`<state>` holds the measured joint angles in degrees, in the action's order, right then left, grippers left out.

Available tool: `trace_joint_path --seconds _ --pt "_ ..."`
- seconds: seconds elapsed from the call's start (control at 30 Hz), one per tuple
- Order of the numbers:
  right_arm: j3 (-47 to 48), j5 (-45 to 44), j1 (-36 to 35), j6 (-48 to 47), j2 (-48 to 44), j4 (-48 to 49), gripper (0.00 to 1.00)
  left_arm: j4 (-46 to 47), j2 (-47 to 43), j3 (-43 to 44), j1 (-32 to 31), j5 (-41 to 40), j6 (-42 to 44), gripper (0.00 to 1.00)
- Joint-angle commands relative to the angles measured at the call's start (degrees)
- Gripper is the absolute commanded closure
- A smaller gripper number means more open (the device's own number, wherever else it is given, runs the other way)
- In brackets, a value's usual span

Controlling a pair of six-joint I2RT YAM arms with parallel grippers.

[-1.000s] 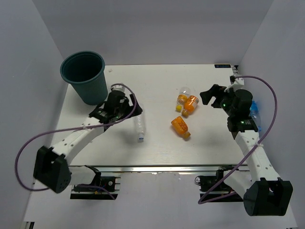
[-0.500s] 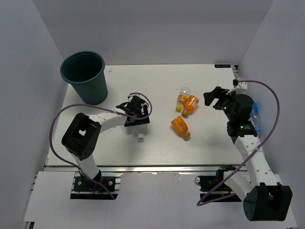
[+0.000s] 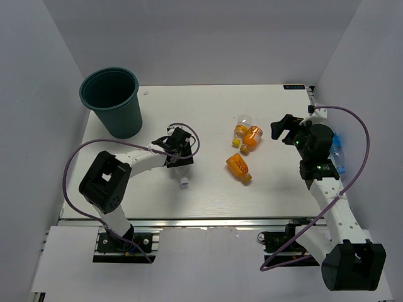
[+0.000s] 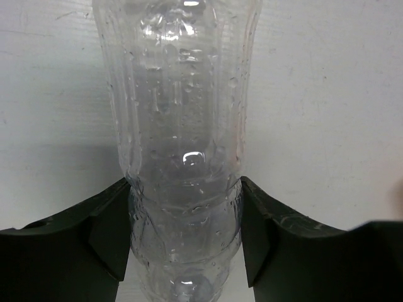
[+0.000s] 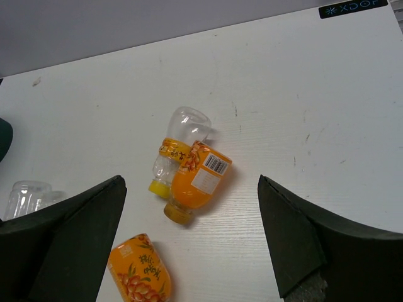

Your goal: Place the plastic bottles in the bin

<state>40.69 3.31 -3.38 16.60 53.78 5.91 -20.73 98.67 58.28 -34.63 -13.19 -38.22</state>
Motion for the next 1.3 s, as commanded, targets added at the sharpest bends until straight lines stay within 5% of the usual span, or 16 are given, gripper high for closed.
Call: trace_joint_path --seconds 0.0,0.43,0.67,0.9,0.97,1.13,1.2,1.27 --pt "0.53 -0.68 0.21 -2.01 -0.87 0.77 0.11 -0.97 -5.24 -0.28 -0.26 -0.42 -0.98 0.74" --pt "3.69 -1.63 0.21 -4.29 -0.78 4.81 0.11 -6.87 -14.55 25.55 1.84 -23.10 8.23 0.75" --pt "5.02 3.62 0.21 -7.10 -0.25 5.25 0.11 -0.11 -18.60 32.07 19.05 -22.57 12.11 0.69" --pt "4.58 18.99 -0.14 -13.69 -0.78 3.67 0.11 0.42 -13.52 38.57 28.91 -28.98 15.90 0.66" --pt "4.05 25.41 -1.01 -15.45 -0.26 3.41 0.11 2.61 -12.63 37.79 30.93 -30.76 16.41 0.57" --pt "4.83 22.99 -7.15 -19.58 2.11 -2.28 0.11 2.80 -2.54 44.71 33.93 -28.99 16.42 0.55" --pt "6.06 20.95 -9.44 -20.90 2.99 -5.63 0.11 4.11 -0.07 46.65 34.19 -29.44 16.51 0.38" --pt "7.38 18.84 -12.51 -21.70 4.31 -9.84 0.11 5.00 2.74 47.36 34.28 -29.87 16.42 0.02"
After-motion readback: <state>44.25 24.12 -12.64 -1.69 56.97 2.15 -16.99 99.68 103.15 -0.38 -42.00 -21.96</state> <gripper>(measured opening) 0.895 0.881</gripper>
